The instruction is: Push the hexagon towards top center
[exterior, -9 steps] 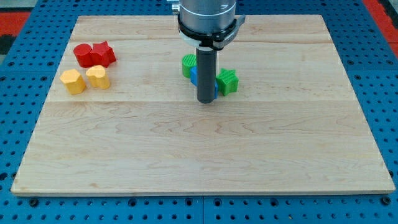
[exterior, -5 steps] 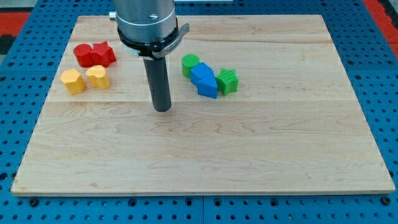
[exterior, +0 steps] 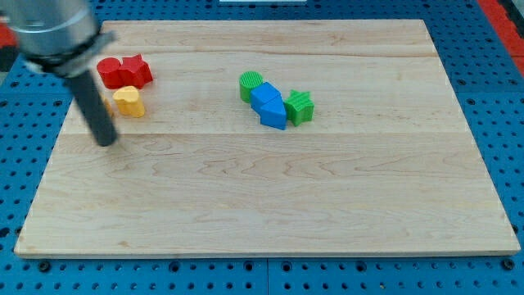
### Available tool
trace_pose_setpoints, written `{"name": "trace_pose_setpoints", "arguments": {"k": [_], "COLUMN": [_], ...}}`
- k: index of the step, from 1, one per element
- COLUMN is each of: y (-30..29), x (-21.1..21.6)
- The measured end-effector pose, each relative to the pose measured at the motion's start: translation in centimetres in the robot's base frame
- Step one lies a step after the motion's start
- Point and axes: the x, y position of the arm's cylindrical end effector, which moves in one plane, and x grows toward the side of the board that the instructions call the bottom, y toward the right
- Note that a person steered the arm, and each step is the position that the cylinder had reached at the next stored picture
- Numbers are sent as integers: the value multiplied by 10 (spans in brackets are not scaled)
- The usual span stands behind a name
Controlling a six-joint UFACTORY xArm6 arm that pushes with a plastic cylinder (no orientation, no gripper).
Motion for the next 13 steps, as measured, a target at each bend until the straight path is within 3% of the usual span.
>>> {"name": "trace_pose_setpoints", "arguments": {"k": [1,3,6,9,11,13], "y": [-54,-52,59,22,140,163], "x": [-1,-33,-55,-89,-125,-193]}}
